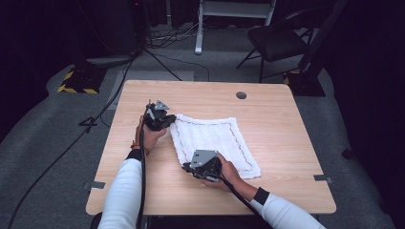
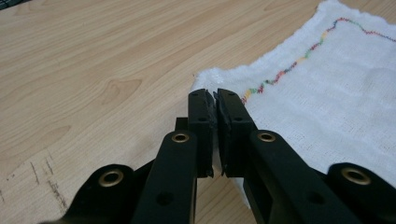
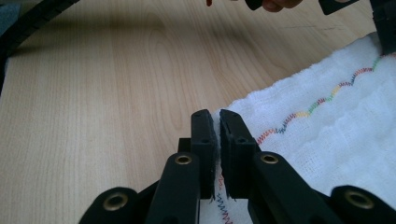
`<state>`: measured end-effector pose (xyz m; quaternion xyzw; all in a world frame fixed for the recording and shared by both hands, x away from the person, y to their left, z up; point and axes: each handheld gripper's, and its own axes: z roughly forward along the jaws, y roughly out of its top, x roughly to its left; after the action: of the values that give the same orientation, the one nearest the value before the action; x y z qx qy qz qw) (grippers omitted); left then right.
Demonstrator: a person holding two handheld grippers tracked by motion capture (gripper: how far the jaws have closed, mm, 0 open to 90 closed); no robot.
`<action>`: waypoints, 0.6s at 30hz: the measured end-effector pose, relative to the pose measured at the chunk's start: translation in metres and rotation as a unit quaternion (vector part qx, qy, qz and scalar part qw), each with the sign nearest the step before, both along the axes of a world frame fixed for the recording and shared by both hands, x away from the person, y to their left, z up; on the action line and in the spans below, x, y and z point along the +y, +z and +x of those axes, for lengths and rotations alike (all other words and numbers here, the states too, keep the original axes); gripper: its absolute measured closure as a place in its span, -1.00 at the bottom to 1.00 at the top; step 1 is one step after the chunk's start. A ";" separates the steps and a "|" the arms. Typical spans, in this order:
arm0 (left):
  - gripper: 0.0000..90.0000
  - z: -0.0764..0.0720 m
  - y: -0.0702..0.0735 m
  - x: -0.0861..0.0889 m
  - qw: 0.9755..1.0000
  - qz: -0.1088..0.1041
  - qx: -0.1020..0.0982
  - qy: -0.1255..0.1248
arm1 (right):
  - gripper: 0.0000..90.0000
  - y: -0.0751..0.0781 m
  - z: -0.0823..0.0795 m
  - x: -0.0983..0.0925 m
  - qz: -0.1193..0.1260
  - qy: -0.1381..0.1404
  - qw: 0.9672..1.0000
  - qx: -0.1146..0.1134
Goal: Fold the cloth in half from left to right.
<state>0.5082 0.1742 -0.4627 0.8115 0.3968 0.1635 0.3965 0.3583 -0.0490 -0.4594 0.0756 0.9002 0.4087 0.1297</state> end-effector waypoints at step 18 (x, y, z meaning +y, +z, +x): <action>0.89 0.001 0.024 -0.049 0.999 -0.026 -0.040 -0.018 | 0.89 0.025 -0.005 -0.057 0.042 -0.048 0.998 -0.005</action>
<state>0.5094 0.1253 -0.4382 0.8006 0.3701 0.1786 0.4360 0.3528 -0.1056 -0.4344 0.1225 0.8769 0.4399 0.1501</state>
